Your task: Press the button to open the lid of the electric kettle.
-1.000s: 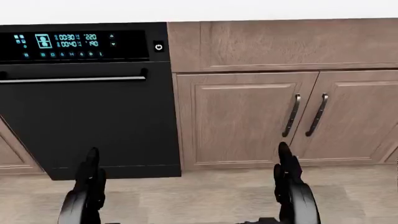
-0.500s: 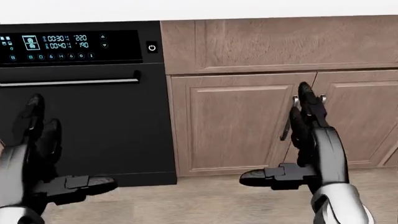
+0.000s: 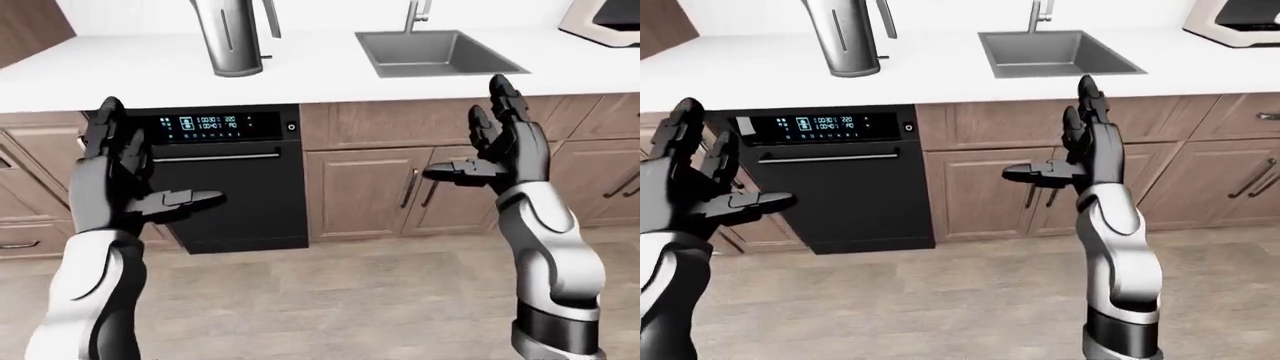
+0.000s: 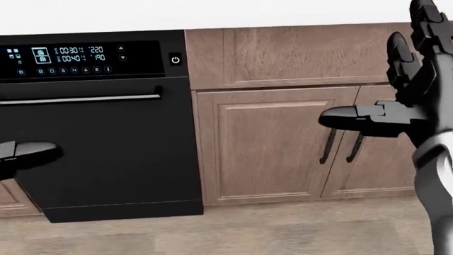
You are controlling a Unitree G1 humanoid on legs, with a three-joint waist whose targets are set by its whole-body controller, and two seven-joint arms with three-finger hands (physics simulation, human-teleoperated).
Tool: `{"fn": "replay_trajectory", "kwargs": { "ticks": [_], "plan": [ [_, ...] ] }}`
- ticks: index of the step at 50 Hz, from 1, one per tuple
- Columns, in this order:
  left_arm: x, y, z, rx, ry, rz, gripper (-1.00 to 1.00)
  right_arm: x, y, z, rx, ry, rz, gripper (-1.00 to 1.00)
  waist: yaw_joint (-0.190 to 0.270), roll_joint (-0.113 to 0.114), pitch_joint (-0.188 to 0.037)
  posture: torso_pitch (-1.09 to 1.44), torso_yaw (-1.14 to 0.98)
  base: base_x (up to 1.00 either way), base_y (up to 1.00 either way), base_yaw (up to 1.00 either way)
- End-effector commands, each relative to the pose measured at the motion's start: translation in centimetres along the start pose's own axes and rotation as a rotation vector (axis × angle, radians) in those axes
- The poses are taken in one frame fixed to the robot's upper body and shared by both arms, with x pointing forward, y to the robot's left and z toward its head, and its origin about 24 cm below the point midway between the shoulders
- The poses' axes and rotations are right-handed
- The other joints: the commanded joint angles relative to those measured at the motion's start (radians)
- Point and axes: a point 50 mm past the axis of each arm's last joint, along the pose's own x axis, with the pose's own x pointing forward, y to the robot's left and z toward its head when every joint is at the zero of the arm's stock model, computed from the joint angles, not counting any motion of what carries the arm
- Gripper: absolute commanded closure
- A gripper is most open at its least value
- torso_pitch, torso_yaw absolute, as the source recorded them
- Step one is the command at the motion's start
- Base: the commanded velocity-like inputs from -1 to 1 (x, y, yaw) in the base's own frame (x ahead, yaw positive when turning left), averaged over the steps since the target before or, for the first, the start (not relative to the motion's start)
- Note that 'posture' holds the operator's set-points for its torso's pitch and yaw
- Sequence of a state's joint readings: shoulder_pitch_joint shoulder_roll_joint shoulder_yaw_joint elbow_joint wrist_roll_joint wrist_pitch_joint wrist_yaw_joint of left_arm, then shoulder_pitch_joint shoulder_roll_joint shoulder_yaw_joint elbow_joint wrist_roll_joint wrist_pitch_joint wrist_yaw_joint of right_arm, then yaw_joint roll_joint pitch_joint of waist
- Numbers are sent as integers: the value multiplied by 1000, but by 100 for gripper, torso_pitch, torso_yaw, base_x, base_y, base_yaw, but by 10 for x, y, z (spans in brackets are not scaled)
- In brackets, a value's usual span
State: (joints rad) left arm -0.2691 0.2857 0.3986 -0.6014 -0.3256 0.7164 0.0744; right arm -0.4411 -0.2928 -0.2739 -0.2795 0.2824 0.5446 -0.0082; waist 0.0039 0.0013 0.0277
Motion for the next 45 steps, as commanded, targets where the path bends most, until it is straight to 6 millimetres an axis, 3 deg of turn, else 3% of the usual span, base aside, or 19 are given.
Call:
{"fn": "replay_trajectory", "kwargs": {
  "ticks": [1,8,9,11,18,21,24,25,28,30,33,34,35,38,45],
  "plan": [
    [0,-3,18,-15,-63,-32,-100,1,2,18,-1,-79,16,-100,-1,1,-18,0,0,0,0,0],
    [1,1,28,-29,-72,-25,-100,1,3,24,-1,-89,30,-100,-1,3,-13,0,0,1,0,0],
    [1,1,28,-24,-74,-23,-100,1,3,24,-1,-89,30,-100,-2,7,-27,0,0,5,2,0],
    [1,2,28,-13,-76,-18,-100,2,3,23,1,-88,31,-100,-4,9,-10,0,0,7,5,0],
    [0,2,29,-14,-81,-17,-100,0,5,23,2,-88,42,-100,-8,22,1,0,0,10,5,0],
    [0,2,29,-12,-82,-15,-100,0,5,22,1,-86,46,-100,-9,8,3,0,0,12,5,0],
    [0,3,30,-8,-86,-15,-100,-1,6,22,2,-86,49,-100,-11,-32,9,0,0,15,7,0],
    [0,3,30,-7,-86,-14,-100,-1,6,22,2,-86,50,-100,-12,-14,8,0,0,16,6,0],
    [0,4,30,0,-89,-13,-100,-2,6,21,1,-84,52,-100,-11,-13,1,0,0,16,6,0],
    [0,4,30,0,-90,-14,-100,-2,7,19,0,-80,52,-100,-9,2,-1,0,0,17,6,0],
    [0,4,26,-1,-85,-9,-100,-3,8,20,2,-83,57,-100,-13,52,8,0,0,17,7,0],
    [0,4,27,1,-86,-10,-100,-3,7,20,3,-82,57,-100,-14,87,-3,0,0,17,7,0],
    [0,4,29,3,-88,-10,-100,-3,7,21,3,-83,55,-100,-9,70,0,0,0,16,6,0],
    [0,6,33,-3,-97,-3,-100,-3,8,24,5,-87,56,-100,-4,67,1,0,0,17,7,0],
    [0,6,38,3,-111,-5,-100,-3,7,28,10,-92,55,-100,3,0,1,0,0,17,6,0]
  ]
}}
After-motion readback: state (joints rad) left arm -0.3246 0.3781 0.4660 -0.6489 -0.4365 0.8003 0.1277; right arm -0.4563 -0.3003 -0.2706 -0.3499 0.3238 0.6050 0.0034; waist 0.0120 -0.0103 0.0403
